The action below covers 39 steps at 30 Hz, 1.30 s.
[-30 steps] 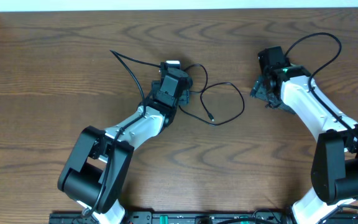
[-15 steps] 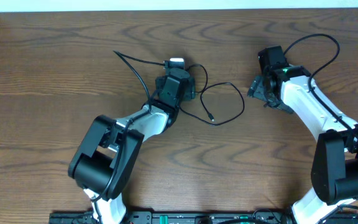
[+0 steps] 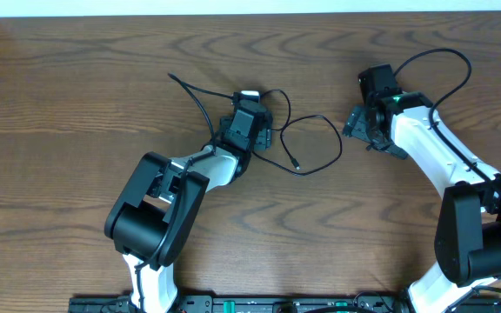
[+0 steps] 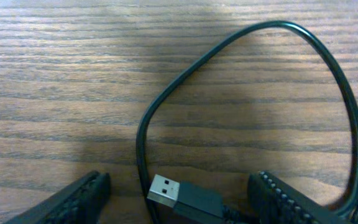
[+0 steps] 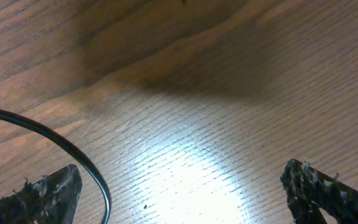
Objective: Untangle cables
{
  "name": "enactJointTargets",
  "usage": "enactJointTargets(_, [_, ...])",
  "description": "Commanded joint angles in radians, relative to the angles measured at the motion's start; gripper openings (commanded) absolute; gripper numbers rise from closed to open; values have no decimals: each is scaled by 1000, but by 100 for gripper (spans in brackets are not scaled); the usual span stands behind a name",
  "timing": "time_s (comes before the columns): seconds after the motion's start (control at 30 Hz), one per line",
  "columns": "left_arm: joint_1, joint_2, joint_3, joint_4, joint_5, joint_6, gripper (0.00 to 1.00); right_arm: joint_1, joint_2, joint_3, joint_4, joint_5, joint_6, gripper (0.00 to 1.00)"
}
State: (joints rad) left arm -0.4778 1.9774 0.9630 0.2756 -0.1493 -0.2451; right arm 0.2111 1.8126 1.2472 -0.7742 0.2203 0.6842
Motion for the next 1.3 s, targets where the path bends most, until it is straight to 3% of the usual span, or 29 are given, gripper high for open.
enactJointTargets(0.0, [3, 42, -3, -82, 178, -3, 67, 6, -25, -3, -3, 6, -13, 99])
enactJointTargets(0.07, [-3, 42, -3, -113, 241, -18, 65, 6, -25, -3, -4, 6, -13, 99])
enactJointTargets(0.2, [-32, 42, -3, -167, 559, -22, 63, 4, -25, -3, -21, 9, -13, 99])
enactJointTargets(0.33, [-80, 42, -3, -170, 702, -63, 63, 3, -25, -3, -55, 8, -13, 99])
enactJointTargets(0.53, [-159, 42, -3, -166, 715, -83, 63, -35, -25, -3, -136, 5, 0, 99])
enactJointTargets(0.77, [-163, 42, -3, -166, 715, -97, 63, -150, -25, -3, -192, -40, -27, 99])
enactJointTargets(0.97, [-163, 42, -3, -132, 715, -97, 63, -240, -25, -3, -193, -224, -258, 99])
enactJointTargets(1.27, [-163, 42, -3, -109, 715, -97, 63, -267, -24, -5, -196, -400, -454, 99])
